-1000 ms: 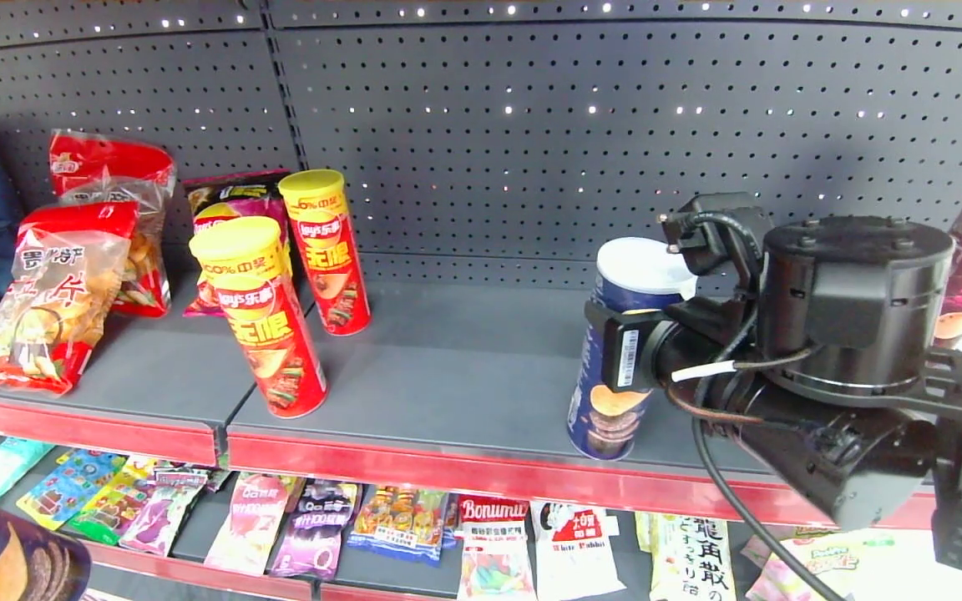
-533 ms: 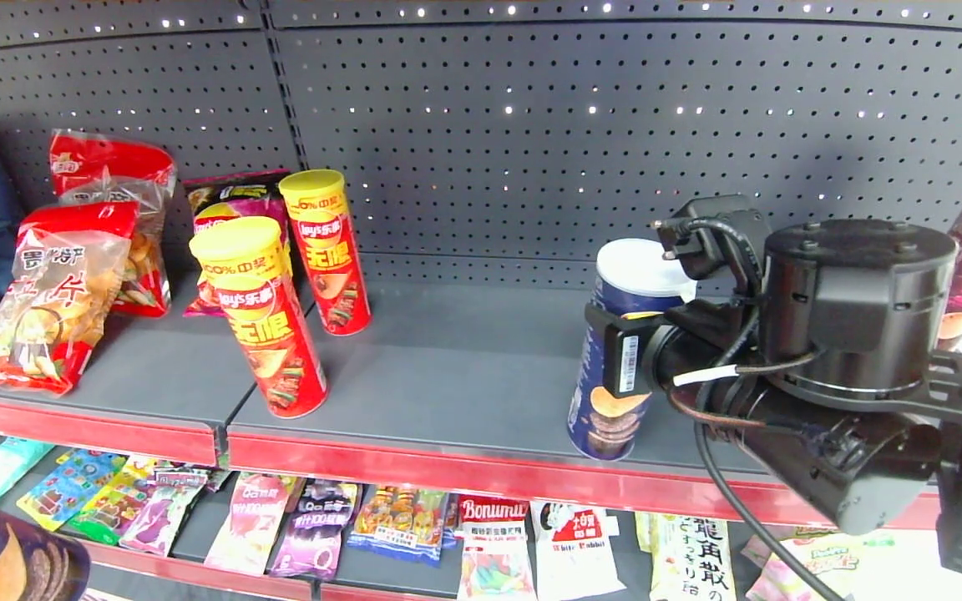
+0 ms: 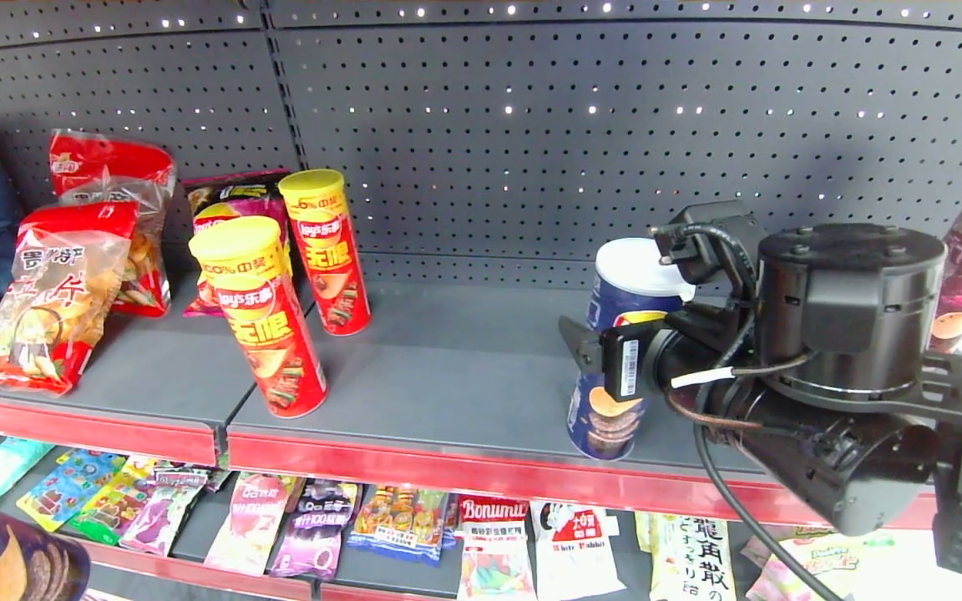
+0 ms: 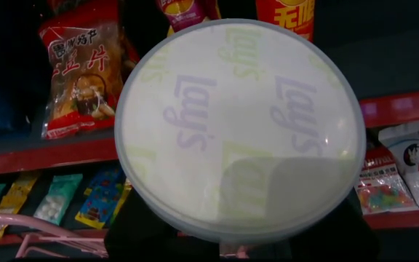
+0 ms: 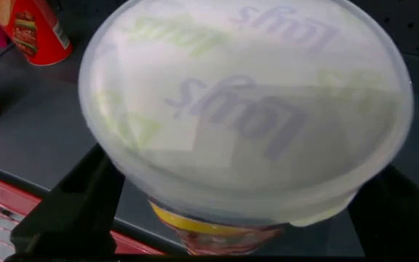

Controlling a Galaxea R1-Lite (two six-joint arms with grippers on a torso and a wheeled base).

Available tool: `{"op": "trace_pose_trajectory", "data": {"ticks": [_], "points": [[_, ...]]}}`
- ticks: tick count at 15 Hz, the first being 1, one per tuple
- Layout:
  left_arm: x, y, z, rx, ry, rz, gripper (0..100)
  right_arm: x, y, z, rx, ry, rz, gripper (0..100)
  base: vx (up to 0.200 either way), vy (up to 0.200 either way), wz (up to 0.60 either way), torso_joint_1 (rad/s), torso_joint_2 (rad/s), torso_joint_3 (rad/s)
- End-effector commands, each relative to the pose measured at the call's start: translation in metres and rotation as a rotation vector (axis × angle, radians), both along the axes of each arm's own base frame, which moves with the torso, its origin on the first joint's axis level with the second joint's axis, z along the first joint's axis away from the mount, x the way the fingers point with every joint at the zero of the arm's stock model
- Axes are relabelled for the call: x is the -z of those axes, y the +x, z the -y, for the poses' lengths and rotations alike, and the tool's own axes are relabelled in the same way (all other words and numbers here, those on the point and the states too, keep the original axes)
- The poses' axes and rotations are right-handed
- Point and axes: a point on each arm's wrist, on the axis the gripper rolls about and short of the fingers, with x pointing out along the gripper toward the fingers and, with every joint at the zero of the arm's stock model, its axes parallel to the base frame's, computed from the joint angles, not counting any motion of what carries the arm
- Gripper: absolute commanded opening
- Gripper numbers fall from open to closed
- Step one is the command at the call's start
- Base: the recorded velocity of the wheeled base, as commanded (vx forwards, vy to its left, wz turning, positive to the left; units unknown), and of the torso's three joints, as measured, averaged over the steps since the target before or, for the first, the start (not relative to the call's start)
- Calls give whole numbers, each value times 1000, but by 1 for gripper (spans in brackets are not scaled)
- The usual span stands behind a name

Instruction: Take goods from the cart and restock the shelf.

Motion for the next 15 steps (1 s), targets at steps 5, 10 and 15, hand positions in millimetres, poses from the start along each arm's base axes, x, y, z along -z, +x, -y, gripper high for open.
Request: {"op": "trace_pose_trajectory", "data": {"ticks": [5, 10, 15], "points": [[0, 0, 0, 1, 1, -3, 0, -5, -10, 4, -19, 20, 10, 100, 0, 0, 0, 0, 0, 0], [4, 1, 0, 3, 3, -15, 0, 5, -36, 21, -56, -4, -11, 100, 0, 0, 0, 0, 0, 0], [5, 2, 1, 9, 2, -24, 0, 6, -54, 45, -75, 8, -7, 100, 0, 0, 0, 0, 0, 0]]}}
